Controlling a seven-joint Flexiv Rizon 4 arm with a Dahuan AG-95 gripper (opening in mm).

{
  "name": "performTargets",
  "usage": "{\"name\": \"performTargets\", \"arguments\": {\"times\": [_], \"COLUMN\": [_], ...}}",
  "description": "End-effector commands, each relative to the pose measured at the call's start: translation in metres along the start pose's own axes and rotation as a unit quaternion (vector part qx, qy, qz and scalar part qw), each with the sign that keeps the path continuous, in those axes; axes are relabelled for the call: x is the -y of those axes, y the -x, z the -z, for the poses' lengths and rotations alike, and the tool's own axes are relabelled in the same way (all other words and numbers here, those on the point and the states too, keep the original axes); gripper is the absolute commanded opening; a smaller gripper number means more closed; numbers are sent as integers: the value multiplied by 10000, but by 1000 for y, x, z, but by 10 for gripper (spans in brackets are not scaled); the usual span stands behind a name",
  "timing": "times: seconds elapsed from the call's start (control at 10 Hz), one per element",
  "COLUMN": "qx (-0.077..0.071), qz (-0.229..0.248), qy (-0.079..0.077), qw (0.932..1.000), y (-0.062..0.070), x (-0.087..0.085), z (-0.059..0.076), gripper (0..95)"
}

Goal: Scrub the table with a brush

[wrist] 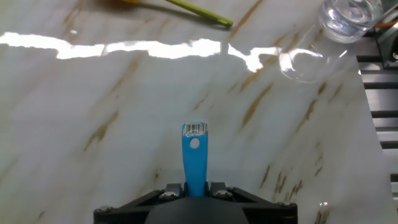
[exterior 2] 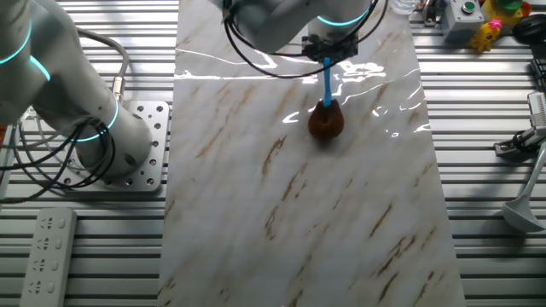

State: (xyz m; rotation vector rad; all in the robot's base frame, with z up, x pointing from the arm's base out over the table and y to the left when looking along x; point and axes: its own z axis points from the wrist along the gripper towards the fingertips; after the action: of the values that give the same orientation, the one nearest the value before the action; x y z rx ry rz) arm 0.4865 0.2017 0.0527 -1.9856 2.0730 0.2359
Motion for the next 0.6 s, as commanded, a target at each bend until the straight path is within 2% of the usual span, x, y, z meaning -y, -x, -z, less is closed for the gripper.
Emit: {"name": "performTargets", "arguments": {"times": [0.1,0.3,0.4,0.6], "qx": [1,-121,-282,-445], "qz": [-35,-169,-304,-340], "qy": [-4,0,-7,-16], "qw": [10000,9998,9991,9984], "y": [3,7,10,15], "x": [-1,-3,-7,-12], "z": [-1,-3,-4,-8], "gripper": [0,0,0,0]}}
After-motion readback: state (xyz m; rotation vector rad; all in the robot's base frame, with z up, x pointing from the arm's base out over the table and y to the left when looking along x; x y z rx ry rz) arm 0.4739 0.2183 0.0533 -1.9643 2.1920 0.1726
